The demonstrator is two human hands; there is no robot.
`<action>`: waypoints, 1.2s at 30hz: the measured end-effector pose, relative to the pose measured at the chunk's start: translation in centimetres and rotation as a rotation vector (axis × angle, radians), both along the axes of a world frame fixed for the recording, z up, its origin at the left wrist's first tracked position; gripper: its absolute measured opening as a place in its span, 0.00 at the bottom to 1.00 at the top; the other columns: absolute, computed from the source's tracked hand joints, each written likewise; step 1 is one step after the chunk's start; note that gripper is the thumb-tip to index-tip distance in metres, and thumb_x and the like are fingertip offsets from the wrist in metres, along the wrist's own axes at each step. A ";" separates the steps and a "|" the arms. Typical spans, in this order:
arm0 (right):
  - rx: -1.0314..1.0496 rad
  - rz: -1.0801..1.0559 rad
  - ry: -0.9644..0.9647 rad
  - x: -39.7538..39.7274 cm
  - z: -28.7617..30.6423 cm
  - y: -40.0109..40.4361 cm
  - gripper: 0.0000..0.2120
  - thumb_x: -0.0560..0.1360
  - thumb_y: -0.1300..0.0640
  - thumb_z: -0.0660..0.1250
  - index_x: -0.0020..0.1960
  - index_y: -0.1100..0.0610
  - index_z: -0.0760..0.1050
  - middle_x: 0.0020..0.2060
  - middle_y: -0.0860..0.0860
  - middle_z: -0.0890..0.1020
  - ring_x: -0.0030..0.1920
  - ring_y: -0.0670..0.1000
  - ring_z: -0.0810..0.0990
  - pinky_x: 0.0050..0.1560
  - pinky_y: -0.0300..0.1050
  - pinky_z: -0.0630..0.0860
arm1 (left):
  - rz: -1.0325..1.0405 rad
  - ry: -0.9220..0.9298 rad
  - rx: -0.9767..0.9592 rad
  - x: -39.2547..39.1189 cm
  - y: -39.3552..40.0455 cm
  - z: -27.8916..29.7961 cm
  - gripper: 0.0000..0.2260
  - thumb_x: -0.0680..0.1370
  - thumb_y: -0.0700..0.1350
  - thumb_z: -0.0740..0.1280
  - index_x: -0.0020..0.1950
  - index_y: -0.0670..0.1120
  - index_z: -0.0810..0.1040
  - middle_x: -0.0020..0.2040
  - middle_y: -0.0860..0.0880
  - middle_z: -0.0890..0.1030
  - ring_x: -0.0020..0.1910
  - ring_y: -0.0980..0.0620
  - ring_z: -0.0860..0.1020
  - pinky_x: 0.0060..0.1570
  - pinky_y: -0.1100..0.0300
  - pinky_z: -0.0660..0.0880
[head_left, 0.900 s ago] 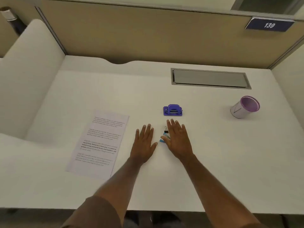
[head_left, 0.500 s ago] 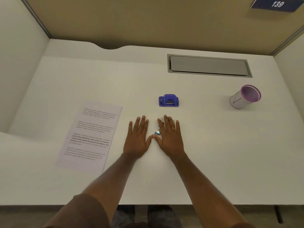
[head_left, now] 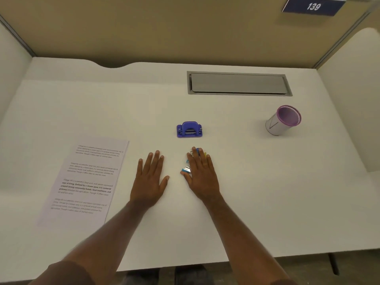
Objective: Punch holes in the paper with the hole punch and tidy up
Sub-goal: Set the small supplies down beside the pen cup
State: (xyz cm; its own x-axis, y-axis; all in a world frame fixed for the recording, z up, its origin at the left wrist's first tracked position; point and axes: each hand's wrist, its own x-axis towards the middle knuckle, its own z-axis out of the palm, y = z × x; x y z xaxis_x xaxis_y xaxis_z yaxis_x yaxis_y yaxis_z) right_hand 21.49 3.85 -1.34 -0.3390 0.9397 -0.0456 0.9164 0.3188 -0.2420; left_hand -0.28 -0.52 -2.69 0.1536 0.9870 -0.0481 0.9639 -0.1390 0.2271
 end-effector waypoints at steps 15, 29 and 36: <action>0.142 -0.191 -0.003 20.5 0.8 1.8 0.29 0.80 0.46 0.66 0.75 0.60 0.68 0.77 0.57 0.67 0.78 0.59 0.62 0.76 0.60 0.62 | 0.004 0.006 0.010 -0.2 0.0 -0.6 0.31 0.83 0.58 0.49 0.83 0.45 0.50 0.85 0.48 0.49 0.83 0.46 0.48 0.80 0.39 0.51; 0.157 -0.270 -0.027 27.5 0.7 3.3 0.33 0.78 0.47 0.69 0.77 0.60 0.65 0.78 0.57 0.65 0.79 0.59 0.62 0.75 0.61 0.61 | 0.005 0.020 0.009 -0.3 -0.1 -0.5 0.31 0.83 0.58 0.48 0.84 0.46 0.48 0.85 0.49 0.47 0.84 0.47 0.46 0.81 0.41 0.50; 0.181 -0.203 -0.005 26.8 1.9 3.5 0.35 0.78 0.38 0.58 0.78 0.56 0.62 0.79 0.55 0.63 0.79 0.57 0.60 0.78 0.59 0.56 | 0.011 0.028 0.000 -0.2 0.0 -0.4 0.31 0.83 0.58 0.49 0.83 0.45 0.51 0.84 0.48 0.50 0.83 0.46 0.49 0.80 0.41 0.51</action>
